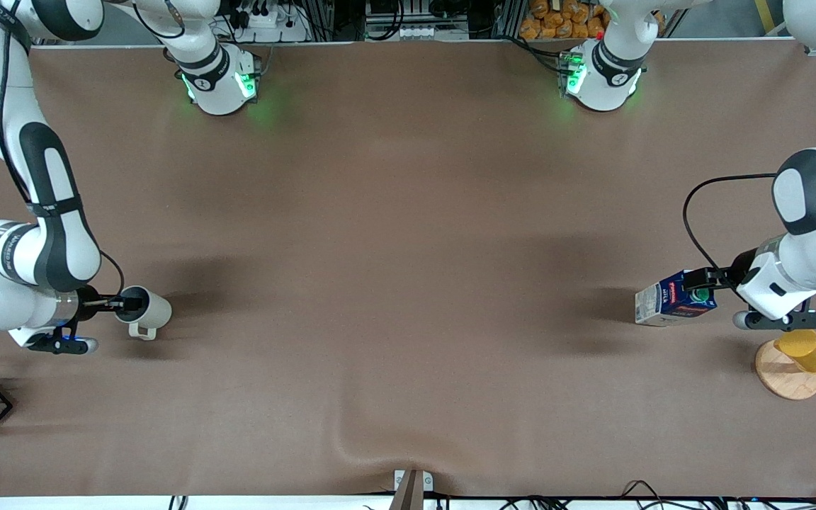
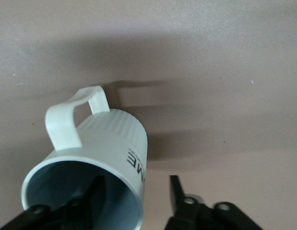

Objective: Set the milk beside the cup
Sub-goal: 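Grasp the white mug with the right gripper while the left gripper grasps the carton, then carry the mug to the table center with the right gripper and set it down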

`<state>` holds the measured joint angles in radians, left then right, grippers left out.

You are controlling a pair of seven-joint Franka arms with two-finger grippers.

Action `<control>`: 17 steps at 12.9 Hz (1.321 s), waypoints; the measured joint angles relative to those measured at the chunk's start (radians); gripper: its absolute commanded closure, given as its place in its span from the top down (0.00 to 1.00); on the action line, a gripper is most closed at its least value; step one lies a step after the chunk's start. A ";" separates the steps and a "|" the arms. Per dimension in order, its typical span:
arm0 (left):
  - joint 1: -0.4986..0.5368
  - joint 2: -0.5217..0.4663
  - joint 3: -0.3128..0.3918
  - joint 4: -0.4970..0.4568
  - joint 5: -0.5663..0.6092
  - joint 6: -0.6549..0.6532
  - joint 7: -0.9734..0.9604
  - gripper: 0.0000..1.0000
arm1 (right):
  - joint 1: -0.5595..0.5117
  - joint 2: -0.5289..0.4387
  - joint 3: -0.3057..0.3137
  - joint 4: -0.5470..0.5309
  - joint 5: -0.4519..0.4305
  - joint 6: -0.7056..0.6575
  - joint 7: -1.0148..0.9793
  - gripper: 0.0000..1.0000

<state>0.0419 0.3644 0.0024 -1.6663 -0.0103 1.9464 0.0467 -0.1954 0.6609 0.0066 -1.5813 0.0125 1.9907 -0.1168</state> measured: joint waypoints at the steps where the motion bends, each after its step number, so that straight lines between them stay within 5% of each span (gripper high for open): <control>1: 0.000 0.007 0.000 0.000 0.000 0.012 0.000 1.00 | 0.000 0.000 0.000 0.001 0.000 0.000 -0.004 0.00; 9: 0.001 0.078 0.000 -0.002 0.000 0.047 0.000 1.00 | 0.028 -0.019 0.016 0.083 0.000 -0.038 -0.253 0.00; 15: -0.003 0.083 0.000 -0.007 0.000 0.046 0.000 1.00 | 0.170 -0.051 0.067 0.162 0.003 -0.196 -0.300 0.00; 16: -0.003 0.083 0.000 -0.010 0.000 0.046 0.000 0.99 | 0.175 -0.055 0.095 0.163 0.003 -0.198 -0.307 0.00; 17: -0.003 0.083 0.000 -0.012 0.000 0.046 0.000 0.87 | 0.176 -0.058 0.126 0.165 0.003 -0.199 -0.313 0.00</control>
<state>0.0385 0.4472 0.0021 -1.6783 -0.0103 1.9920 0.0466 -0.0190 0.6029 0.1323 -1.4160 0.0152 1.7920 -0.4300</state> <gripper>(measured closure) 0.000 0.952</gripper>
